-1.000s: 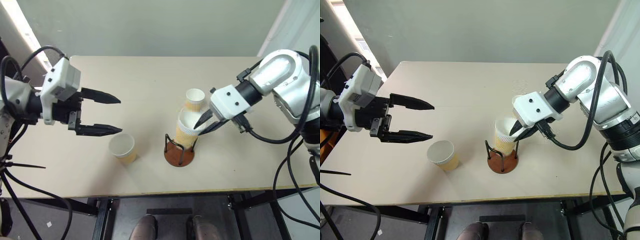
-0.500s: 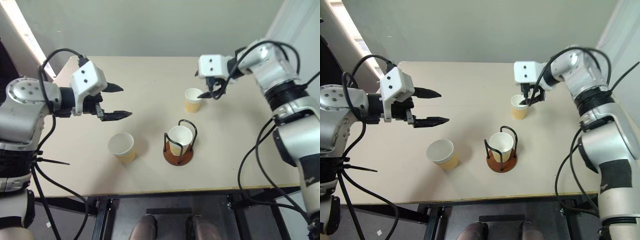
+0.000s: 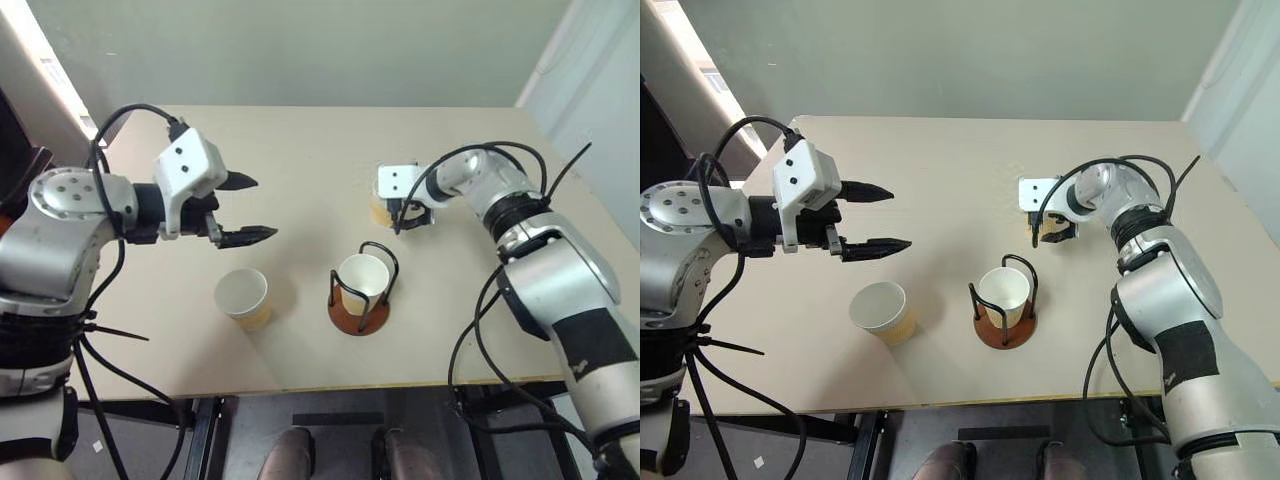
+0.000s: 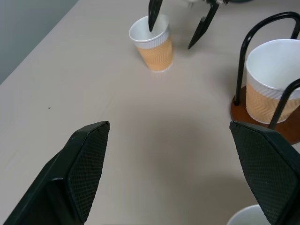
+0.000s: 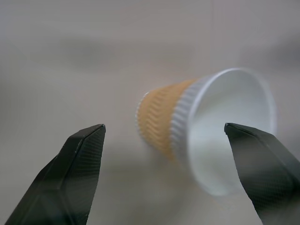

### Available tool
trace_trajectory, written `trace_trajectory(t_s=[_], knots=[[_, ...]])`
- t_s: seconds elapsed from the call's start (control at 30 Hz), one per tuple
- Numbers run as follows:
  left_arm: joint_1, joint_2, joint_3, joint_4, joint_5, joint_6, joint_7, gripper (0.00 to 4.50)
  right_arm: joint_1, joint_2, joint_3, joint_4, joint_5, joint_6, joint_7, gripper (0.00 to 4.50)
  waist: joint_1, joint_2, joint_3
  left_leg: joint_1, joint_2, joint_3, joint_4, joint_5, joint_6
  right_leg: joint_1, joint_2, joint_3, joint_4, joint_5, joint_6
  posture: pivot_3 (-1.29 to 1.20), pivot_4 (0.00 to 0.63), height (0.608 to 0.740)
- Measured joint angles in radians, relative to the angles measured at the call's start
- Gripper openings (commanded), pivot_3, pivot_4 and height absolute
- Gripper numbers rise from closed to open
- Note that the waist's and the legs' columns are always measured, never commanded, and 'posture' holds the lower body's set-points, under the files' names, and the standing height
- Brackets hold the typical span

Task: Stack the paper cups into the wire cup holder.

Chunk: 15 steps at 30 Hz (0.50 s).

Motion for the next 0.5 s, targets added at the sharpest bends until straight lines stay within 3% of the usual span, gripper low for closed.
trace_trajectory(t_s=[0.33, 0.37, 0.5], knots=[[0.009, 0.028, 0.019, -0.040, -0.028, 0.044, 0.001, 4.41, 0.031, 0.017, -0.030, 0.011, -0.049, 0.015, -0.102, 0.24, 0.001, 0.000, 0.000, 0.002, 0.000, 0.000, 0.000, 0.001, -0.001, 0.000, 0.000, 0.000, 0.001, 0.000, 0.001, 0.00, 0.150, 0.740], [0.009, 0.028, 0.019, -0.040, -0.028, 0.044, 0.001, 4.41, 0.031, 0.017, -0.038, 0.011, -0.049, 0.014, -0.102, 0.03, 0.001, 0.000, 0.000, 0.002, 0.000, 0.000, 0.000, 0.002, 0.000, 0.000, 0.000, 0.000, 0.002, 0.001, 0.001, 0.00, 0.150, 0.740], [0.008, 0.037, 0.018, -0.031, -0.026, 0.034, -0.023, 4.41, 0.016, 0.013, -0.075, 0.009, -0.042, -0.010, -0.061, 0.03, 0.000, 0.000, 0.000, 0.002, 0.000, 0.000, 0.000, 0.002, 0.001, -0.001, 0.000, 0.000, 0.002, 0.001, 0.002, 0.00, 0.150, 0.740]])
